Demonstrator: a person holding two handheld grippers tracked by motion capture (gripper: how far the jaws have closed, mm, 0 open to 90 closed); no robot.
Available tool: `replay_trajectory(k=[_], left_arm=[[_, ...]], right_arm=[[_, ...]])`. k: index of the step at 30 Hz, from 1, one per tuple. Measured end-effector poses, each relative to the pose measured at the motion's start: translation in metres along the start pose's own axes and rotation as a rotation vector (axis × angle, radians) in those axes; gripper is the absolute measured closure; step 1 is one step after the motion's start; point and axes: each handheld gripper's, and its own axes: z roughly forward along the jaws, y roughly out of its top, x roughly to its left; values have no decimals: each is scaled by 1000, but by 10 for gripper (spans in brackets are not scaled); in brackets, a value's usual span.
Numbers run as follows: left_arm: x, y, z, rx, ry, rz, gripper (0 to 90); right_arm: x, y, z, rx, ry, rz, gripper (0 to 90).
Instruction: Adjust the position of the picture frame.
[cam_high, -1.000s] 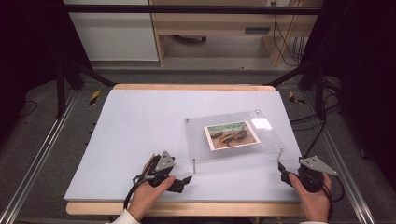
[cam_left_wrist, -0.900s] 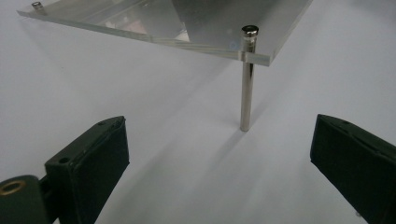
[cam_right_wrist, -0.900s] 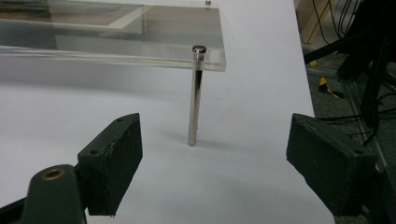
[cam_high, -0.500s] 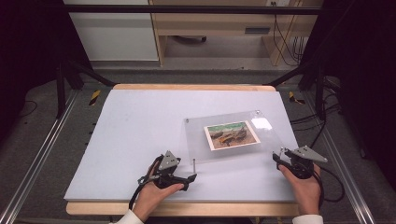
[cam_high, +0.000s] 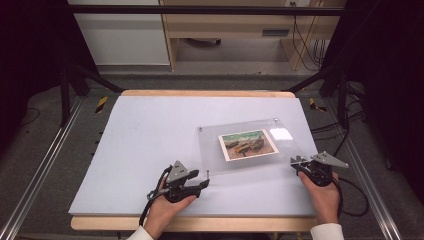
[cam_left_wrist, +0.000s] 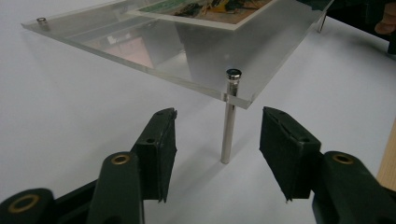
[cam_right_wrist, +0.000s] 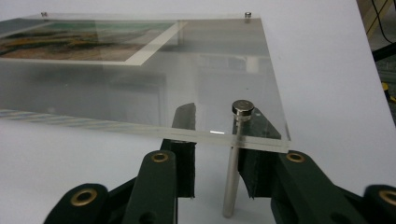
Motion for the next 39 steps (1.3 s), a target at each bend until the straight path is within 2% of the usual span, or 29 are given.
replay_trajectory(k=[6,7,11,12,15,19,21,22,23,24,29,30,31,35,39], left_arm=[[1,-1,3,1,2,2,470],[0,-2,6,2,-2,0,464],[-2,-2,11,-5,-12,-10,461],[-3,2,14,-17,-12,1,495],[-2,8,17,-45,-30,-9,586],[-1,10,19,-95,-35,-1,729],[0,11,19,-103,-39,-1,792],[1,10,20,-125,-54,-30,826],[2,9,20,-135,-64,-62,835],[2,8,21,-138,-66,-69,840],[1,8,20,-133,-54,-52,841],[1,8,20,-131,-52,-51,841],[1,9,20,-130,-52,-52,841],[1,10,19,-127,-49,-51,841],[0,10,19,-122,-44,-47,841]], right_arm=[[-4,2,-3,-35,12,29,741],[-6,4,-4,-58,25,60,757],[-8,8,-7,-71,35,90,806],[-9,9,-8,-69,40,106,814],[-9,10,-10,-66,45,114,823],[-9,10,-10,-63,43,114,823],[-9,10,-10,-61,45,116,824],[-9,10,-10,-67,46,119,825],[-8,10,-10,-67,45,120,825],[-8,10,-10,-66,44,118,825],[-8,9,-9,-61,32,100,798],[-7,9,-8,-54,-4,61,772],[-7,9,-8,-58,-6,56,770],[-7,10,-8,-70,-1,47,758],[-6,11,-4,-68,11,45,815]])
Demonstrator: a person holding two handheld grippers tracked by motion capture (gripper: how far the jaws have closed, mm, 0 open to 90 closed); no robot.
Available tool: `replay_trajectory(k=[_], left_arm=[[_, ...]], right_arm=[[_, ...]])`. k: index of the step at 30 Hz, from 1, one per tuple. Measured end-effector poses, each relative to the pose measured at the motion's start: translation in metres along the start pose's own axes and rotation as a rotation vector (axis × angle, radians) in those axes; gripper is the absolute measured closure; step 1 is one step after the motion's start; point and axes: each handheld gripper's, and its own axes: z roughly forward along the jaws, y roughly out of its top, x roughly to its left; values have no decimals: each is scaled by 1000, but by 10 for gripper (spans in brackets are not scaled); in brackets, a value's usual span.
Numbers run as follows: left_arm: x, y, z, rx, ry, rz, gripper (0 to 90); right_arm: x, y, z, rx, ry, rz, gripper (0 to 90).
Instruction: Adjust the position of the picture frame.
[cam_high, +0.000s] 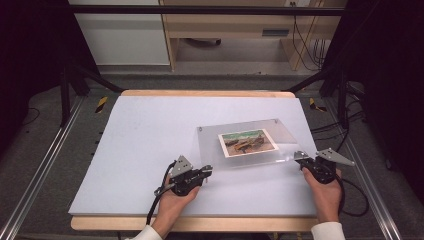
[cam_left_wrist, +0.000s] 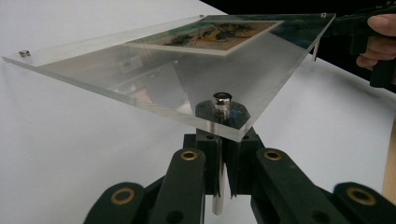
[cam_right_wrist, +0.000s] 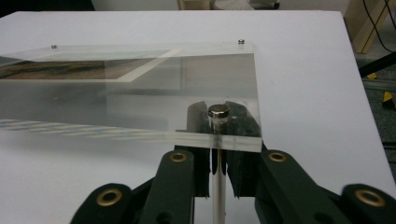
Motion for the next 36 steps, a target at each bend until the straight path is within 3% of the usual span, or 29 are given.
replay_trajectory(k=[9,17,19,20,23,27,36], left_arm=[[-1,1,0,3,14,2,836],[1,0,7,2,5,-30,797],[2,1,7,-3,2,-21,833],[3,0,7,6,18,-7,836],[7,0,6,3,28,-29,839],[8,3,1,-4,42,-20,840],[22,17,-18,-41,72,-23,839]], right_arm=[[2,0,1,8,-9,-12,844],[2,-2,2,20,-14,-12,843],[2,-2,2,22,-14,-9,842],[3,-2,3,28,-4,-5,842],[6,-2,4,39,-1,-16,844],[10,0,3,30,2,-18,846],[35,12,-5,-9,2,-10,848]])
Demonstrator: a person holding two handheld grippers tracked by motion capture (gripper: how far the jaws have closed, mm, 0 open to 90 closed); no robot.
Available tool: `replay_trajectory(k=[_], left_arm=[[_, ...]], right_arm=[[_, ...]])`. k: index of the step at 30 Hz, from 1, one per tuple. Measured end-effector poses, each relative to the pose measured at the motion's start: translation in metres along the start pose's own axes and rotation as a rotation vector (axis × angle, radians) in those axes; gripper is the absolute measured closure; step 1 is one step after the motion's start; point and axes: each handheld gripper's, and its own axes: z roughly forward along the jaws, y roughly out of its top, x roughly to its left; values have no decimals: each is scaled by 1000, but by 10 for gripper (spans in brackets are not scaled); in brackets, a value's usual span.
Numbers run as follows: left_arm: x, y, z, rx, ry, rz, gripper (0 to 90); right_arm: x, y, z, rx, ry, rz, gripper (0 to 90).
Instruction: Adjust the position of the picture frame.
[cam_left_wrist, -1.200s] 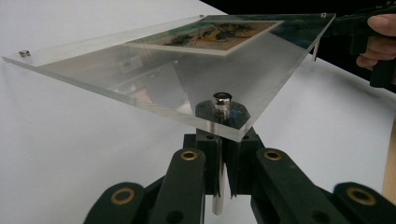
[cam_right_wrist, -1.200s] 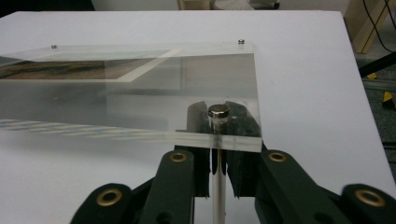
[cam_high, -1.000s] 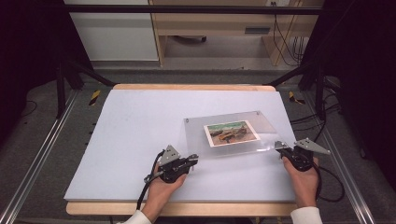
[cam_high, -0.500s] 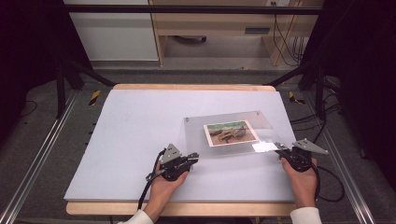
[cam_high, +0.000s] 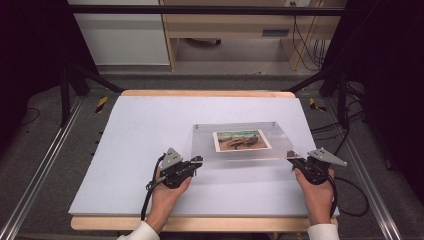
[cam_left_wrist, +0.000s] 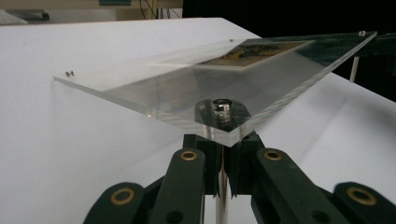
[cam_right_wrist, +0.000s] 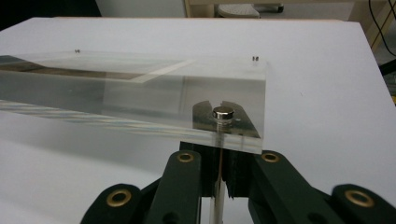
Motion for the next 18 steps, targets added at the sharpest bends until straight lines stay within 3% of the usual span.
replay_trajectory(k=[6,18], left_arm=[[6,7,-10,-21,22,5,835],[24,12,-27,-46,43,-34,836]], right_arm=[[14,7,-3,-24,10,-8,848],[35,16,2,-32,15,-24,846]])
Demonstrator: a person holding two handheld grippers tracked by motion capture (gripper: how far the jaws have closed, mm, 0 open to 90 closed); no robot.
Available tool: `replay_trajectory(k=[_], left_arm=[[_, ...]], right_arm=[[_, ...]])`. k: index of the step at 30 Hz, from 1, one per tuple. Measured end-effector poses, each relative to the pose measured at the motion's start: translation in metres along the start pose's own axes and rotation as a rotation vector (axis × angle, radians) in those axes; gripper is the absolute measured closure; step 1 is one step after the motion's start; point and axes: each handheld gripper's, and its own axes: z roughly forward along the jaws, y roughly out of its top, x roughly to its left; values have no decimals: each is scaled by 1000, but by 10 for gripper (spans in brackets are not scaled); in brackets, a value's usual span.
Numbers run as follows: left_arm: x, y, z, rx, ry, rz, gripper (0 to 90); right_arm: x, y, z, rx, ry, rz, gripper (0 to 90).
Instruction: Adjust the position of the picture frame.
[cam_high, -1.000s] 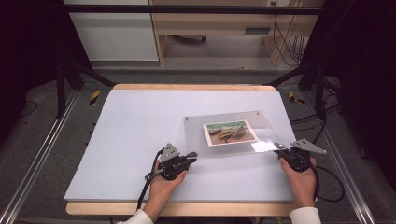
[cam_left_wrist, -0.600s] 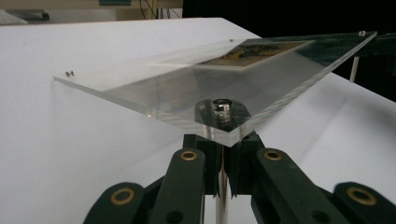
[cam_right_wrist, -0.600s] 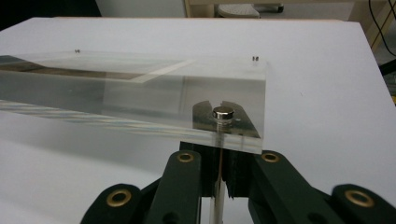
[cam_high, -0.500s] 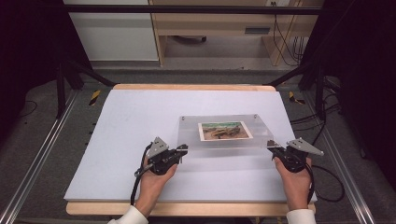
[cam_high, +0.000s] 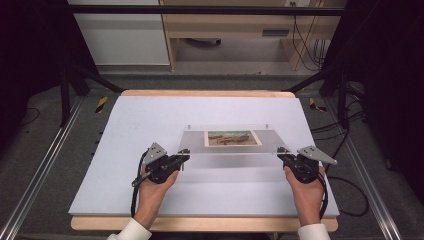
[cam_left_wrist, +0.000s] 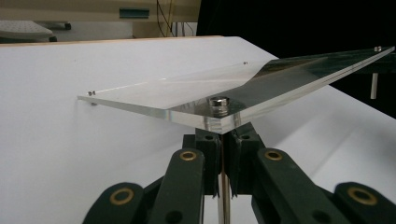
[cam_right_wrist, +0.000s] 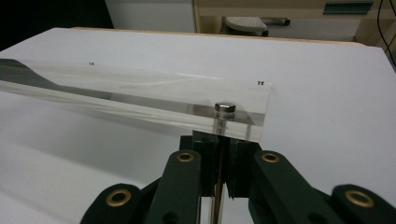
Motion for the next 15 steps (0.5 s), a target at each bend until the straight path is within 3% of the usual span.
replay_trajectory(k=[11,15], left_arm=[[19,9,-3,-20,25,5,835],[33,19,4,-39,20,20,834]], right_arm=[[13,13,19,-14,-14,-11,847],[14,22,35,-25,-27,-10,849]])
